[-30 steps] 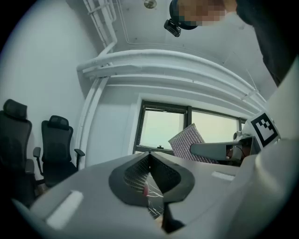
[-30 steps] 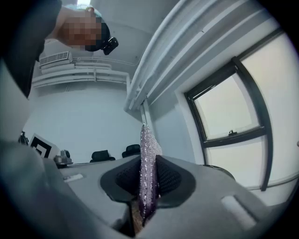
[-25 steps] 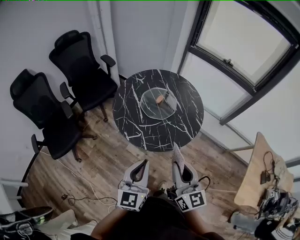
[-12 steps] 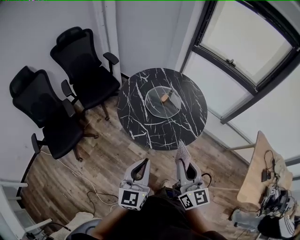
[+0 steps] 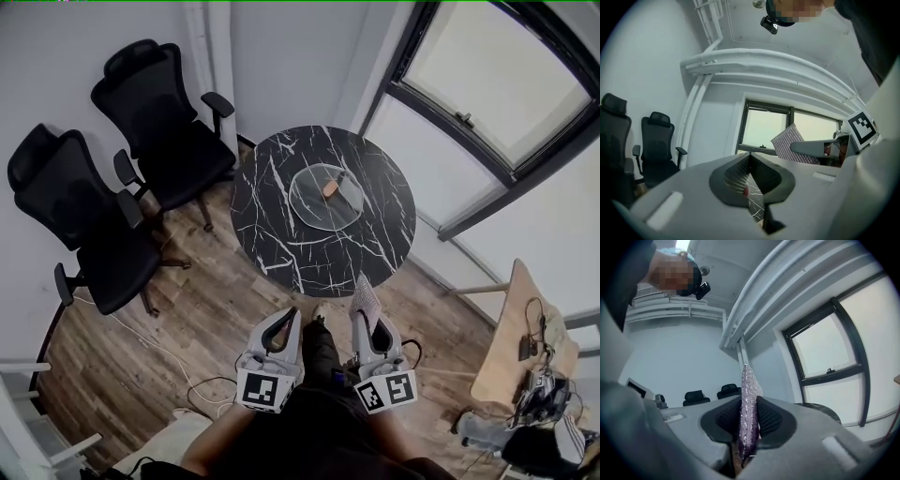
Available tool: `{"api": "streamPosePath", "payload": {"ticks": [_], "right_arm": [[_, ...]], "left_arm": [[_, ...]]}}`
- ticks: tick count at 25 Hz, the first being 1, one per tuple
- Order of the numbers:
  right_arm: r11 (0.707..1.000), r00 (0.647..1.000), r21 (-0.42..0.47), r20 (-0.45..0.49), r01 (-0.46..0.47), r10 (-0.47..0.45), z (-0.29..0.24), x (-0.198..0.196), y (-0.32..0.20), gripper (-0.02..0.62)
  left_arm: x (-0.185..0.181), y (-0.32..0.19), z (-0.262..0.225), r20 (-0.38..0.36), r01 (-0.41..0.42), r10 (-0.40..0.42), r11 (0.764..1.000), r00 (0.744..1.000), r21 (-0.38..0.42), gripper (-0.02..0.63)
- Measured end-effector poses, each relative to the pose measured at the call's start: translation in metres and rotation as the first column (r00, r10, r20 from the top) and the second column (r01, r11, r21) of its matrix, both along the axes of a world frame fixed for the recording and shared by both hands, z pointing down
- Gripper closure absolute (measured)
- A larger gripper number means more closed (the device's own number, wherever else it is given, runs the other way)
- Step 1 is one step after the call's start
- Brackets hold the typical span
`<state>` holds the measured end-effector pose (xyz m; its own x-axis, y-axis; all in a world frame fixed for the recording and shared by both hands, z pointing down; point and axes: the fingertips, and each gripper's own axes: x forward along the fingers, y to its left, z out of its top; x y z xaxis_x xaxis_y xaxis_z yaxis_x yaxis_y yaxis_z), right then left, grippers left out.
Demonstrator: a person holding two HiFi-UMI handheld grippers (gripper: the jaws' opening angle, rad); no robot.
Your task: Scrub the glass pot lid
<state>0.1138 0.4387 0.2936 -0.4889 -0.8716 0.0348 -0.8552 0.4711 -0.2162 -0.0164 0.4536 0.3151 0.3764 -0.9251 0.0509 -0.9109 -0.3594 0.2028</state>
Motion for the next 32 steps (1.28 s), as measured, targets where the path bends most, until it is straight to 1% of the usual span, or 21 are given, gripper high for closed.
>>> {"api": "streamPosePath", "payload": {"ticks": [5, 8, 17, 25, 29, 32], "right_arm": [[1.000, 1.000, -0.015, 0.012, 0.020, -0.020, 0.010, -0.001, -0.039, 0.520], [0.999, 0.999, -0.020, 0.014, 0.031, -0.030, 0.012, 0.000, -0.069, 0.520], [0.997, 0.999, -0.063, 0.018, 0.053, -0.051, 0.022, 0.017, -0.177, 0.520], [0.991, 0.997, -0.107, 0.012, 0.083, -0.082, 0.041, 0.042, -0.268, 0.520], [0.989, 0.995, -0.114, 0.000, 0.097, -0.098, 0.053, 0.055, -0.307, 0.520], [0.985, 0.994, -0.138, -0.003, 0.103, -0.105, 0.068, 0.067, -0.333, 0.520]], "left_arm": [[0.001, -0.035, 0.009, 0.012, 0.017, -0.017, 1.000, 1.000, -0.002, 0.603], [0.003, -0.066, 0.010, 0.002, 0.033, -0.033, 0.999, 0.999, -0.002, 0.603], [0.013, -0.168, 0.017, 0.019, 0.060, -0.059, 0.997, 0.998, -0.055, 0.603], [0.038, -0.255, 0.028, 0.023, 0.076, -0.074, 0.992, 0.997, -0.103, 0.603], [0.051, -0.293, 0.038, 0.038, 0.087, -0.083, 0.989, 0.996, -0.119, 0.603], [0.062, -0.320, 0.042, 0.041, 0.092, -0.088, 0.987, 0.995, -0.129, 0.603]]}}
